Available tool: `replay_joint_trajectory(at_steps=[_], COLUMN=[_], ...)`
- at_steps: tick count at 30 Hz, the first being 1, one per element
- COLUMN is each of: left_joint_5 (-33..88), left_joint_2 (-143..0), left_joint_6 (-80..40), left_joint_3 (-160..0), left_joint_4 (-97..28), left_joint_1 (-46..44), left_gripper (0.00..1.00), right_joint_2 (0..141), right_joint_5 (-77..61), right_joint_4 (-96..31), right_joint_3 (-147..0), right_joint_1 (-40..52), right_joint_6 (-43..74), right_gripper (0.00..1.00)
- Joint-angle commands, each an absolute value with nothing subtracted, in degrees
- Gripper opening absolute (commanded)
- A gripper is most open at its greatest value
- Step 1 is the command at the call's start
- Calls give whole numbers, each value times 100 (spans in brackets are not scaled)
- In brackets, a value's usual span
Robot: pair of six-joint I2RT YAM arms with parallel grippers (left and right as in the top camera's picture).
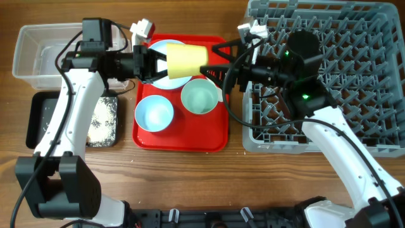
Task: Sort waste into correct bins and load items into the dishwasher rack
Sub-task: 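Hand the yellow cup from the left gripper to the right gripper, then place the yellow cup upside down in the dish rack with the right gripper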
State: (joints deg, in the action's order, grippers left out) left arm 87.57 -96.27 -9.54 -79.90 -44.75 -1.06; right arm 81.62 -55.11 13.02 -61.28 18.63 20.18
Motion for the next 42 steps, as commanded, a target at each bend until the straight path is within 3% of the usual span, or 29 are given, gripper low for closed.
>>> replay_joint_trajectory(at_steps=[1, 6, 13, 14, 15, 19, 25, 30, 33, 36, 38, 42], left_joint_5=[9035, 9035, 9035, 9026, 9017, 9015, 8825, 7026, 4925, 3551, 2926, 2405], left_joint_2=[-9568, -9568, -9568, -9568, -9568, -9568, -9568, -9568, -9568, -9568, -9568, -9568], left_joint_6=[-1253, -1271, -1293, -1291, -1291, -1288, -1288, -1291, -1291, -1288, -1288, -1286], left_joint_3=[-8051, -8051, -8051, -8051, -8051, -8051, -8051, -8051, -8051, -8051, -8051, -8051], left_joint_4=[-4475, -4475, -4473, -4471, -4471, -4471, -4473, -4480, -4687, -4958, -5087, -5131], left_joint_1=[-473, -670, -670, -670, -670, -670, -670, -670, -672, -670, -670, -670], left_gripper=[4, 4, 4, 6, 18, 48, 55, 54, 55, 55, 58, 59], right_joint_2=[8294, 8309, 8315, 8315, 8315, 8315, 8315, 8313, 8189, 8123, 8123, 8123], right_joint_5=[-6058, -6318, -6569, -6567, -6567, -6563, -6357, -4484, -3308, -2265, -1339, -617], right_joint_4=[1667, 1756, 1737, 1737, 1737, 1734, 1494, -154, -1236, -2797, -4222, -5634], right_joint_3=[-6176, -6176, -6176, -6176, -6176, -6176, -6176, -6178, -6320, -7046, -7789, -8195], right_joint_1=[1881, 1881, 1881, 1879, 1879, 1857, 1417, 692, 652, 652, 657, 657], right_joint_6=[2095, 2112, 2108, 2106, 2104, 2099, 2309, 2368, 2161, 1885, 1715, 1671], right_gripper=[93, 83, 57, 53, 52, 40, 32, 21, 21, 22, 22, 22])
